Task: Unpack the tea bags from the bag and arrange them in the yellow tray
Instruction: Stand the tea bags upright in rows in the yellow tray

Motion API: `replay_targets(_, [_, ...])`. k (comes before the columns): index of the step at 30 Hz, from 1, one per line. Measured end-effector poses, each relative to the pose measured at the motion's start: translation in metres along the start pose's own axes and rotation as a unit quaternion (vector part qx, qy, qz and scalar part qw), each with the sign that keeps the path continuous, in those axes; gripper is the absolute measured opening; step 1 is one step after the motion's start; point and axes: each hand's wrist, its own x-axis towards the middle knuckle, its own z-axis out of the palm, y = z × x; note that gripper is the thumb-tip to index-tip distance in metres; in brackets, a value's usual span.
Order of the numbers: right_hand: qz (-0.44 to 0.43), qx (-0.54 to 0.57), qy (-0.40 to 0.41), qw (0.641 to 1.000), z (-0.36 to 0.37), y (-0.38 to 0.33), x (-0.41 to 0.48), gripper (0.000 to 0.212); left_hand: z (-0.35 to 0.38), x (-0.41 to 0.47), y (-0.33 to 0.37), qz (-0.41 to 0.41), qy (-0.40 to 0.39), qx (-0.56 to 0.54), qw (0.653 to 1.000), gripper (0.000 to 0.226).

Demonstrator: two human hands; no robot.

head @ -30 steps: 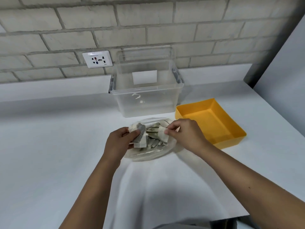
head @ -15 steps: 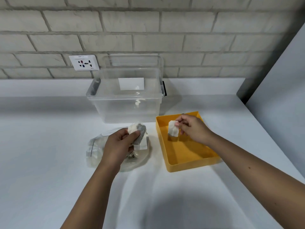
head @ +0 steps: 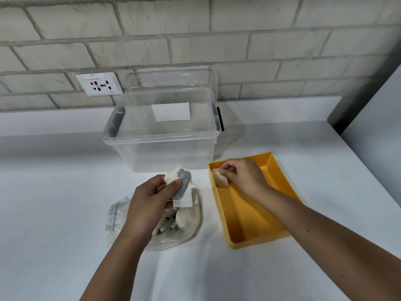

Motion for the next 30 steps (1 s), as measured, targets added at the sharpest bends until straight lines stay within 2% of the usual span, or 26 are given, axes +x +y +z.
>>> replay_targets(5, [-0.011,-0.025,0.065,0.998,0.007,-0.005,-0.002,0.017,0.002,0.003,-0.004,-0.006,-0.003,0.008,1.0,0.01])
replay_targets(15, [0.034,0.0,0.108,0.994,0.015,0.0,-0.006,0.018,0.006,0.005,-0.006,-0.016,-0.004,0.0,1.0,0.008])
replay_targets(25, [-0.021,-0.042,0.164,0.985,0.01,-0.011,-0.01,0.025,0.005,0.001,-0.009,-0.025,-0.019,-0.021,0.999,0.016])
replay_targets(28, [-0.006,0.006,0.163,0.987,0.002,-0.022,-0.016,0.023,0.006,0.0,-0.01,-0.021,-0.019,-0.021,0.999,0.013])
replay_targets(30, [0.016,0.127,0.151,0.98,-0.007,-0.037,-0.025,0.016,0.006,-0.001,-0.011,-0.018,-0.024,-0.02,0.999,0.018])
